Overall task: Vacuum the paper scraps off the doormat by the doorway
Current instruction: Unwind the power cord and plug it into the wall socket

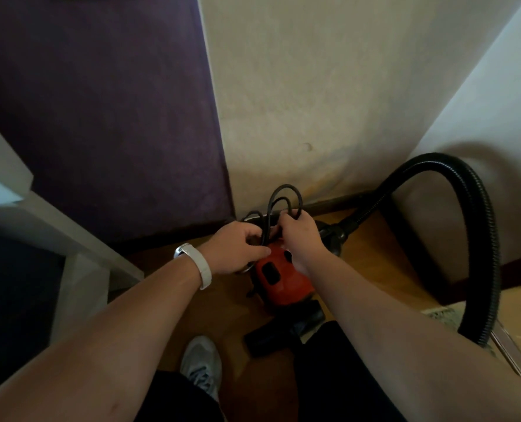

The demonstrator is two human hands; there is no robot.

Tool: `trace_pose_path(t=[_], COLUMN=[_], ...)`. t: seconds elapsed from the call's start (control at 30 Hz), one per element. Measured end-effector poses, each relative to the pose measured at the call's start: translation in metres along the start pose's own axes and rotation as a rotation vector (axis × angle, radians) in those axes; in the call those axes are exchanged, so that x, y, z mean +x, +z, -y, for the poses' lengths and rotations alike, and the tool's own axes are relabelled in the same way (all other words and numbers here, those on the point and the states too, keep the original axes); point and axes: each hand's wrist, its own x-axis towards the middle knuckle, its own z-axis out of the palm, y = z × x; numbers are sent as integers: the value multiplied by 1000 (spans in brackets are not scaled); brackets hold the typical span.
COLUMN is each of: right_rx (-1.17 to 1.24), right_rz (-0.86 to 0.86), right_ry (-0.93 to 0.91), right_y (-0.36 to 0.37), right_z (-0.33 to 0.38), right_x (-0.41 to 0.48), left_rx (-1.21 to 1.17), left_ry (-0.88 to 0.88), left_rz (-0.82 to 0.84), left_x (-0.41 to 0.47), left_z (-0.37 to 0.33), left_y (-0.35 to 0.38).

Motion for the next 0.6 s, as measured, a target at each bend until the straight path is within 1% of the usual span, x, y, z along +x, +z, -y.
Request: trace_pose_path(t=[0.07, 0.13, 0.2, 0.3, 0.37, 0.4, 0.47, 0.57, 0.6], right_rx=[-30, -12, 17, -12, -41, -49, -50, -54, -56], right_rz=[1, 17, 48, 117, 182, 215, 281, 364, 383], right_ry=[-30, -63, -97, -164, -222, -240, -253, -237, -229], right_y=[-3, -9, -15, -25, -30, -32, -35, -39, -41], right_z=[4, 10, 19, 30, 35, 37, 42, 52, 56], right_x=[0, -3, -8, -14, -17, -20, -25, -33, -35], left_rx=[30, 52, 10, -171, -245, -231, -208, -339, -319], left_ry=[-32, -47, -62, -18, -15, -28, -19, 29, 29], left_rz=[7, -35, -181, -425, -524, -543, -483, -329, -303], left_x=[1, 1, 2, 8, 13, 17, 22, 26, 27], left_z=[1, -2, -7, -16, -20, -20, -22, -27, -27], left_y=[0, -1, -4, -12, -16, -18, -18, -11, -10])
